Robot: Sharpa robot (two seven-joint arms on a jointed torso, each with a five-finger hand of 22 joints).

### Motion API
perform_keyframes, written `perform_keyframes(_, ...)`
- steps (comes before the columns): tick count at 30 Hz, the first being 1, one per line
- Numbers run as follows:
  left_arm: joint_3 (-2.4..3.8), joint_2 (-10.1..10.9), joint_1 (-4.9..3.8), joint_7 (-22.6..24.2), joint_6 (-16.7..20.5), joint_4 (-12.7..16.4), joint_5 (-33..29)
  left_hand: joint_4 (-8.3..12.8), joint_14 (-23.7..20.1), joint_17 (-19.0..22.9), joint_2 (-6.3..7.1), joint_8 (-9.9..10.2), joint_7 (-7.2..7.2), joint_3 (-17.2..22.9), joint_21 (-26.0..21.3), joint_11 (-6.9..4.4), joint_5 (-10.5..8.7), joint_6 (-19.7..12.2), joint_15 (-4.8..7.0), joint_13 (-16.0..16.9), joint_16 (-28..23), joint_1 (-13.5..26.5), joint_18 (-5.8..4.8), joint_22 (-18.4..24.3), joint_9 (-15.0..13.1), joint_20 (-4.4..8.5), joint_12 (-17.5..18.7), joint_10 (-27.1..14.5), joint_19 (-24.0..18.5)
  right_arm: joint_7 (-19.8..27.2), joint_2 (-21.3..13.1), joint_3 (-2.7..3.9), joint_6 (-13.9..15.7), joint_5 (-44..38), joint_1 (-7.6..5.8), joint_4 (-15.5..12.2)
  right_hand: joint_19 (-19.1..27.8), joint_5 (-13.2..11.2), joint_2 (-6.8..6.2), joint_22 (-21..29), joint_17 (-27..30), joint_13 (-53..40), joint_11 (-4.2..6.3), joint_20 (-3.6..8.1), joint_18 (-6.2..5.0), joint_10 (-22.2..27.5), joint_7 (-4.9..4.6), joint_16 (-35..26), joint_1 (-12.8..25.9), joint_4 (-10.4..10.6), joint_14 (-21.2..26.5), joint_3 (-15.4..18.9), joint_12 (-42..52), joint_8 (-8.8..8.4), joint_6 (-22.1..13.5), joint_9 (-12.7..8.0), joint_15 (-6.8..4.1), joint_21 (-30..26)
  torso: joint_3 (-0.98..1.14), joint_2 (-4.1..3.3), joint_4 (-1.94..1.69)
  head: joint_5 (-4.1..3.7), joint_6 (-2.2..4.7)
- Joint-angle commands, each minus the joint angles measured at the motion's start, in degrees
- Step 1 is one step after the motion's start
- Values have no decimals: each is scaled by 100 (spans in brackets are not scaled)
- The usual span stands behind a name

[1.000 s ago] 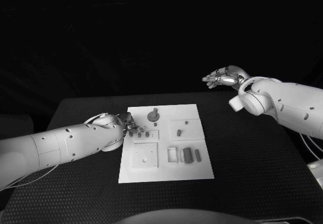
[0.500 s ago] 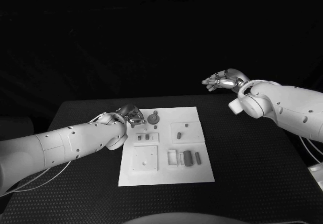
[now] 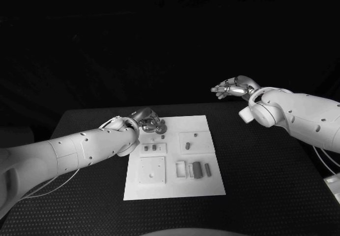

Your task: Assemble the parts on the task board

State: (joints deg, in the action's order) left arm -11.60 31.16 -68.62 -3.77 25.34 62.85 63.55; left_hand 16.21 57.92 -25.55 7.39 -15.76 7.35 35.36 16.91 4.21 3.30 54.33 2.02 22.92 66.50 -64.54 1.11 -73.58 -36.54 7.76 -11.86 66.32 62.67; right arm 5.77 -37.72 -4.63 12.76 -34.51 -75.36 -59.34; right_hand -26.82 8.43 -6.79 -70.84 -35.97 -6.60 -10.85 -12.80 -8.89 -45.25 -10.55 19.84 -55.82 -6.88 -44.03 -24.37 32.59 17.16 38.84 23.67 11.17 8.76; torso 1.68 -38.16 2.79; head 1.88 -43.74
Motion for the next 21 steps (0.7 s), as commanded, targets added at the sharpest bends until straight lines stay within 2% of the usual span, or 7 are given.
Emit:
perform_keyframes(1, -3, -79, -17, 300, -470, -88, 831, 5, 15, 3, 3, 26, -21, -55, -29, 44, -32, -27, -45, -20, -23, -33, 64, 1, 16, -44, 60, -7, 19, 69, 9, 2, -47, -45, 0, 5, 38, 5, 42, -7, -10, 5, 10, 2, 39, 28, -341, -26, -37, -6, 37, -2, 33, 35, -37, -6, -1, -35, 0, 3, -5, -11, 19)
perform_keyframes(2, -4, -129, -17, 275, -624, -139, 1032, 3, 16, 3, 6, 31, -25, -67, -32, 47, -34, -28, -48, -27, -22, -30, 67, 0, 21, -47, 77, -8, 23, 69, 14, 2, -47, -45, 0, 4, 38, 5, 43, -8, -10, 5, 10, 2, 39, 28, -341, -26, -37, -6, 37, -3, 33, 35, -37, -6, -1, -35, -2, 3, -6, -12, 24)
perform_keyframes(9, -9, -340, -14, 155, -968, -331, 1631, 5, 60, -21, 13, 71, -29, -144, -31, 64, -44, -48, -60, -72, 26, -64, 108, -26, 64, -60, 210, -20, 88, 72, 45, 2, -45, -47, 0, 3, 37, 5, 47, -10, -11, 6, 9, 2, 39, 29, -341, -26, -39, -8, 36, -3, 33, 35, -37, -7, -1, -37, -3, 2, 2, -12, 37)
perform_keyframes(12, -12, -428, -10, 136, -994, -431, 1697, 0, 77, -34, 15, 109, -18, -170, -32, 80, -44, -88, -73, -100, 49, -79, 126, -41, 94, -70, 291, -54, 118, 72, 49, 2, -45, -47, 0, 6, 36, 5, 50, -12, -12, 6, 9, 1, 39, 29, -341, -26, -41, -9, 35, -4, 33, 35, -37, -7, -1, -38, -2, 1, -3, -17, 39)
perform_keyframes(17, -18, -509, -7, 81, -999, -549, 1699, -7, 98, -54, 70, 281, 22, -196, -47, 126, -42, -364, -114, -197, 86, -123, 175, -69, 209, -108, 512, -232, 164, 76, 58, 2, -51, -47, -1, 5, 29, 5, 65, -20, -16, 8, 9, 3, 37, 30, -340, -23, -54, -19, 26, -8, 34, 37, -36, -9, -4, -42, -2, 0, 0, -21, 40)
perform_keyframes(21, -21, -554, -7, 22, -1116, -598, 1731, -17, 97, -55, 65, 302, 57, -186, -63, 139, -39, -399, -126, -227, 88, -145, 190, -75, 237, -123, 569, -260, 170, 72, 64, 2, -48, -47, -1, 10, 21, 4, 69, -25, -19, 11, 8, 3, 35, 33, -340, -18, -57, -24, 14, -7, 33, 38, -35, -10, -8, -44, -1, 5, -5, -44, 25)
